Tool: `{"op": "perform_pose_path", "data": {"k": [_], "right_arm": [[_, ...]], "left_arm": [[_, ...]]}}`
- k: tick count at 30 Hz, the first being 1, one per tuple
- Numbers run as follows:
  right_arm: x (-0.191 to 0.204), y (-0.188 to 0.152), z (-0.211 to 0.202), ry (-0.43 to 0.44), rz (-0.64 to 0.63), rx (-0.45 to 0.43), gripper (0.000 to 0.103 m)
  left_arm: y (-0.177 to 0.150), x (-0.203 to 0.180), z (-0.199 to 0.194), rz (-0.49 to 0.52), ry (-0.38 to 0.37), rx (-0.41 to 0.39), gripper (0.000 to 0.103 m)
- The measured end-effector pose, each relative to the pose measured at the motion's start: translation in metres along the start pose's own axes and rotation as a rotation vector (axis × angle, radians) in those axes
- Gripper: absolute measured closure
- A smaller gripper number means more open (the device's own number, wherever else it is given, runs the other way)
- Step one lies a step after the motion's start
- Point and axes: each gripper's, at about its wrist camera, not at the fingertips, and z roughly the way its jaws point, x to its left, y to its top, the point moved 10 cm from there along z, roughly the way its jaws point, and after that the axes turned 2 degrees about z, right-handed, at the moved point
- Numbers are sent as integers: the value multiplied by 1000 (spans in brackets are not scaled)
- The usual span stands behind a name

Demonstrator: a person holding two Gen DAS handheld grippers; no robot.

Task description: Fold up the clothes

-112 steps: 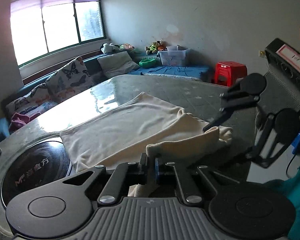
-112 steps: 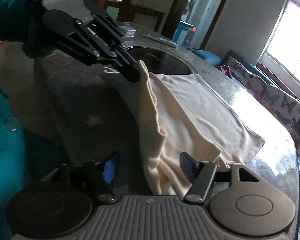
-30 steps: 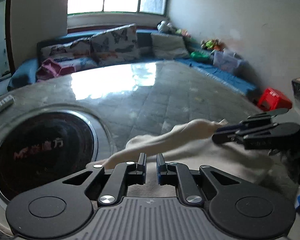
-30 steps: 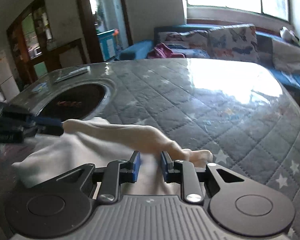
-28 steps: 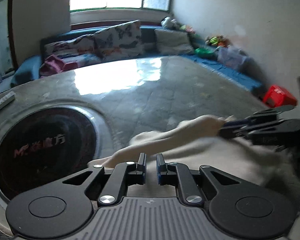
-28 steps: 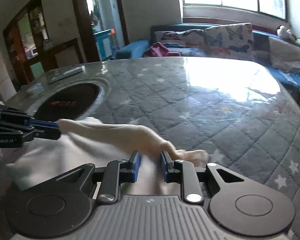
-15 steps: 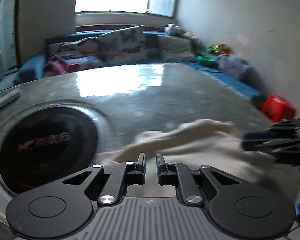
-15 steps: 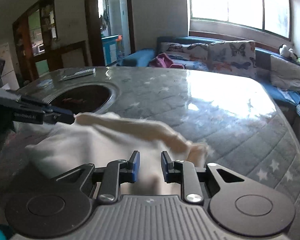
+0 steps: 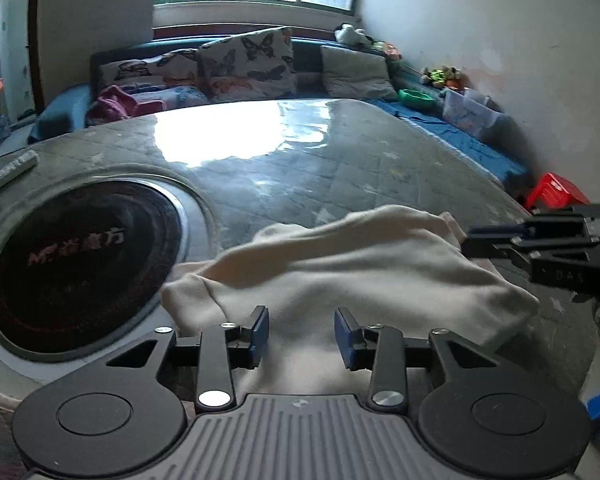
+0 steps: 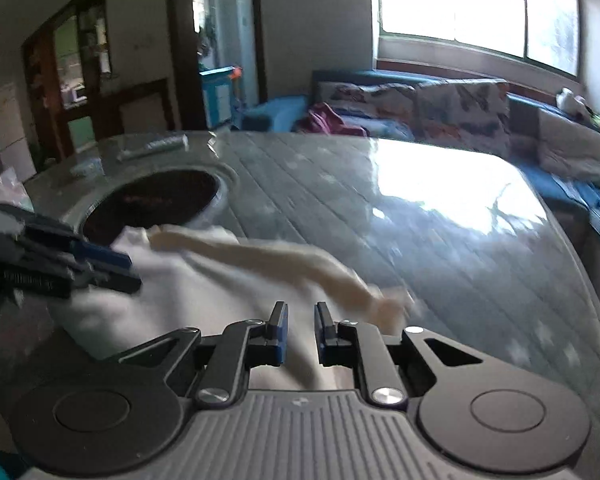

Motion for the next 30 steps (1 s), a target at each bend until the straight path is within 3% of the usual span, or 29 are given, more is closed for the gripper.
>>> {"op": "perform_pose_path", "data": {"k": [3,7,9,14,21,26,30], "right_arm": [[6,16,26,25,-4,17,88],[0,15,63,-6,-5,65,88],[-7,12,70,-23,16,78,88],[-5,14,52,-28,9,44,87],[20,-8,27,21,-28,46,66],[21,-20,21,-9,-47,49,64],[23,-19,7,-12,-41,12,56]], "left_arm": [[-1,8,4,-30,23,24,64],[-3,11,4,-50,32,39,60],[-1,11,2,-56,44,37,50],[3,15,-3,-63,94,38,37],[6,18,-7,-101,139,36,21],[7,14,-11,-96,153,23,13],[11,13,-17,-88,175,6,7]]}}
